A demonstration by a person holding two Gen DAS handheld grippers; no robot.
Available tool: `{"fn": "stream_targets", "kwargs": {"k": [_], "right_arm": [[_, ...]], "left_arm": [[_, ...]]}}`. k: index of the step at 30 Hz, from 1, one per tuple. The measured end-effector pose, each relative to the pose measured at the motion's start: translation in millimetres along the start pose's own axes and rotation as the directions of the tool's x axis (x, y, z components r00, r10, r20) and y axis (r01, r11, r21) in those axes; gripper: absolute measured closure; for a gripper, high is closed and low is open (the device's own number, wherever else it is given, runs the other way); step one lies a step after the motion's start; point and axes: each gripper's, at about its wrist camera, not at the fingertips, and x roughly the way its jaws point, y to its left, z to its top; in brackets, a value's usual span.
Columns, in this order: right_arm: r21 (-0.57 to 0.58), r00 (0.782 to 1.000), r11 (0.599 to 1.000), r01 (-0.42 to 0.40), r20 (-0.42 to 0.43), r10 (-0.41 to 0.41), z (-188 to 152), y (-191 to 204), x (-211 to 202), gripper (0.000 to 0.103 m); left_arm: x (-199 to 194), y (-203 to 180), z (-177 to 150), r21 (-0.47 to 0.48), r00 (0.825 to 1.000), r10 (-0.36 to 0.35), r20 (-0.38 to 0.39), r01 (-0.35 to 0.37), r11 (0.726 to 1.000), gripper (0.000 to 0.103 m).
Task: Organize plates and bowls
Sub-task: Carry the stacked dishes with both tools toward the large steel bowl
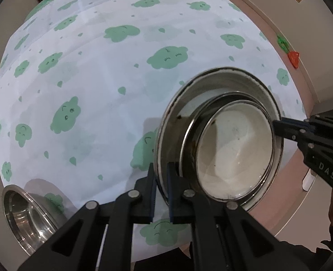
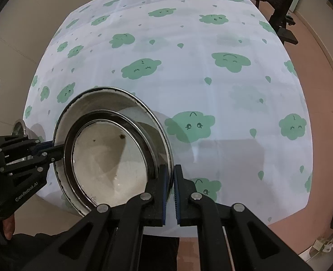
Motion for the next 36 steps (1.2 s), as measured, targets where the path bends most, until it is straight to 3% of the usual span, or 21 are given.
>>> {"fn": "stream_targets", "kwargs": {"k": [15,36], "right_arm": [[-0.096,1.000,0.995,-0.007,0.025,0.009,15,38,-19,0.096],[-0.300,0.997,0.953,-0.037,0.059,0.057,29,139,-49,0.096]], "left_arm": [[-26,23,-17,-0.072,0.998,0.028,0.049,-0.025,0.997,0.098],[-84,98,-72,-0.238,0.987,0.088,0.133,-0.054,0.970,0.098]]}}
